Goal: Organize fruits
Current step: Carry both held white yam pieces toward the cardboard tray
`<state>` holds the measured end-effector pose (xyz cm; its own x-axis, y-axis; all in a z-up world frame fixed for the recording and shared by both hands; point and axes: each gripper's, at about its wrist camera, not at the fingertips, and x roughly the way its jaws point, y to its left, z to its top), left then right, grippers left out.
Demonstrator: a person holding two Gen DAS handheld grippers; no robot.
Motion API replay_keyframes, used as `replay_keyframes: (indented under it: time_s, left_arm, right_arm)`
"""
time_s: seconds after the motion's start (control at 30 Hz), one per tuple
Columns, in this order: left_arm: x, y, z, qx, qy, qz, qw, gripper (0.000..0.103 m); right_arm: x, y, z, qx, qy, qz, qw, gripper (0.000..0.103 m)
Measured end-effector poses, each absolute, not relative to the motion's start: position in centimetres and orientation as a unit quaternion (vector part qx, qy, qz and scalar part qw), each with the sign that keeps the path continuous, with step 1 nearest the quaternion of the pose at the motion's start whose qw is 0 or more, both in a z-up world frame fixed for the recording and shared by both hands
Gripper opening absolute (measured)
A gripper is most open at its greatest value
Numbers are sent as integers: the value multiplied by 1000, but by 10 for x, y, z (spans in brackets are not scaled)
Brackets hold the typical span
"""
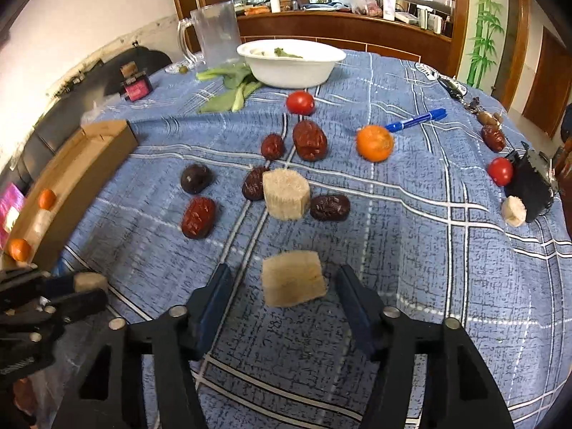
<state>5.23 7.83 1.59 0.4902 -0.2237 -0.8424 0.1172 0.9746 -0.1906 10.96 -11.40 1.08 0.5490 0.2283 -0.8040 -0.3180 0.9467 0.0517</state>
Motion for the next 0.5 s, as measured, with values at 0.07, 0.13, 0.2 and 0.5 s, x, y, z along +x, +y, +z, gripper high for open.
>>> replay_keyframes:
  time_s: [0.07,0.13,0.2,0.5]
  left_arm:
    - [51,76,16,-48,488,-97,866,30]
    - [50,76,16,-45,486,-101,867,27]
    - [48,78,17,-58,489,-106,864,27]
    - [24,81,32,-67,478,-133,866,27]
  right_arm:
    - [108,-113,10,-64,446,149,880,33]
    - [109,-117,12,-49,453,152,877,33]
    - [104,-121,15,-48,451,147,879,33]
    - [64,-136,39,-8,435,154,887,33]
